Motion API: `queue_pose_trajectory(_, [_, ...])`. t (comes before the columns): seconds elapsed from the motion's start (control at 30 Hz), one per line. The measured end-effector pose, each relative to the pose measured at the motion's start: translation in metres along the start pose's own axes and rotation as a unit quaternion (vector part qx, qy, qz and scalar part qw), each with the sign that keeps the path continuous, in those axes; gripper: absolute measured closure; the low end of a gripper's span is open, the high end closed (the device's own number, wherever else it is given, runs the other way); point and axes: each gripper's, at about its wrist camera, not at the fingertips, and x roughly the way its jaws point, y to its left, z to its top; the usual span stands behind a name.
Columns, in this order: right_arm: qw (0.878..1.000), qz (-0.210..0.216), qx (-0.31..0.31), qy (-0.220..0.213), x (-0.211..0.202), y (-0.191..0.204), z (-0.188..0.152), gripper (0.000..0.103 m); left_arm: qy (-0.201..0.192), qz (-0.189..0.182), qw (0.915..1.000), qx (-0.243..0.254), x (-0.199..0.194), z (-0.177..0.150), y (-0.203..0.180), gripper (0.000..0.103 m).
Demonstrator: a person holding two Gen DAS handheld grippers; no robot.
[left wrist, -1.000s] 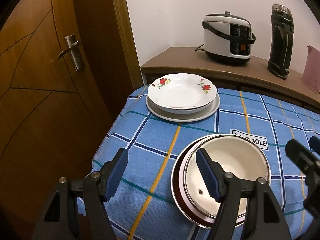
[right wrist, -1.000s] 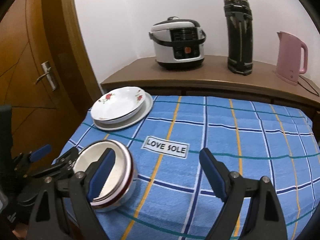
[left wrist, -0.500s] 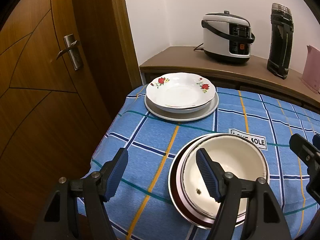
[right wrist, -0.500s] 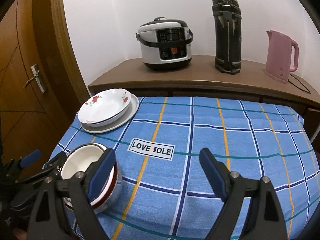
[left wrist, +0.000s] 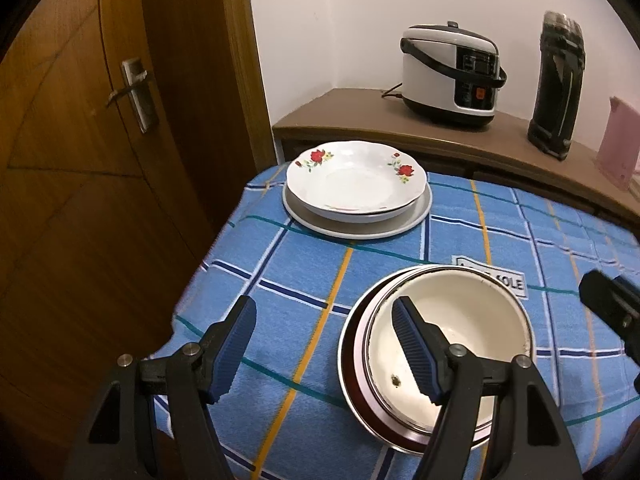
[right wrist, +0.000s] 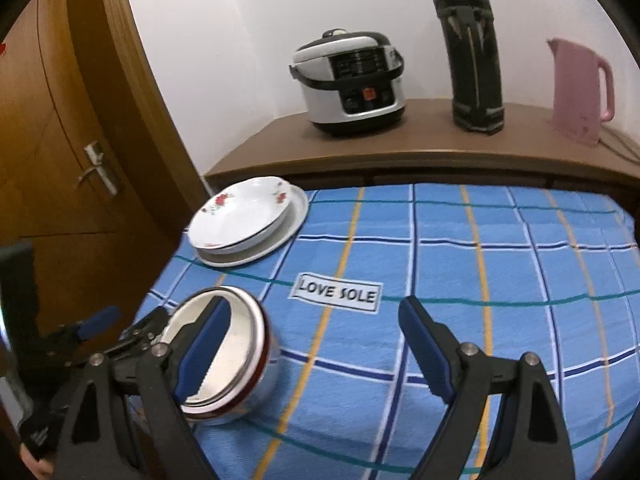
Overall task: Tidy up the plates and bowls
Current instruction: 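Close both tools on the rim of the nested bowl stack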
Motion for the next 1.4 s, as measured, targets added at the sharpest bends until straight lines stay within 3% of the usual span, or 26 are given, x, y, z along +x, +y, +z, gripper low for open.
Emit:
queue_pose_trajectory(0.13, [0.999, 0.036, 0.010, 0.032, 0.008, 0.003, -0.003, 0.016, 0.011, -0.031, 0.9991, -0.026, 0.001, 0.004, 0.012, 0.031])
queue_pose_trajectory(0.23, [0.998, 0.034, 0.000, 0.047, 0.019, 0.010, -0.007, 0.019, 0.022, -0.037, 0.9987, -0.027, 0.008, 0.005, 0.011, 0.031])
queue_pose_trajectory(0.4, [0.994, 0.050, 0.012, 0.092, 0.044, 0.010, -0.018, 0.043, 0.053, -0.054, 0.9970, -0.015, 0.024, -0.001, -0.001, 0.031])
queue_pose_trajectory(0.6, [0.992, 0.059, 0.023, 0.108, 0.057, 0.010, -0.024, 0.046, 0.066, -0.041, 0.9970, 0.000, 0.037, -0.005, -0.010, 0.031])
queue_pose_trajectory(0.97, [0.986, 0.086, 0.041, 0.136, 0.077, 0.014, -0.027, 0.057, 0.076, -0.032, 0.9963, -0.024, 0.052, -0.007, -0.004, 0.031])
queue_pose_trajectory(1.1, [0.985, 0.092, 0.039, 0.140, 0.079, 0.018, -0.026, 0.066, 0.076, -0.058, 0.9952, -0.020, 0.055, -0.006, -0.009, 0.047])
queue_pose_trajectory(1.2, [0.985, 0.091, 0.044, 0.139, 0.081, 0.019, -0.024, 0.067, 0.075, -0.079, 0.9937, -0.026, 0.056, -0.005, -0.009, 0.062])
queue_pose_trajectory(1.4, [0.987, 0.082, 0.043, 0.133, 0.082, 0.020, -0.023, 0.069, 0.067, -0.082, 0.9936, -0.039, 0.056, -0.005, -0.009, 0.064])
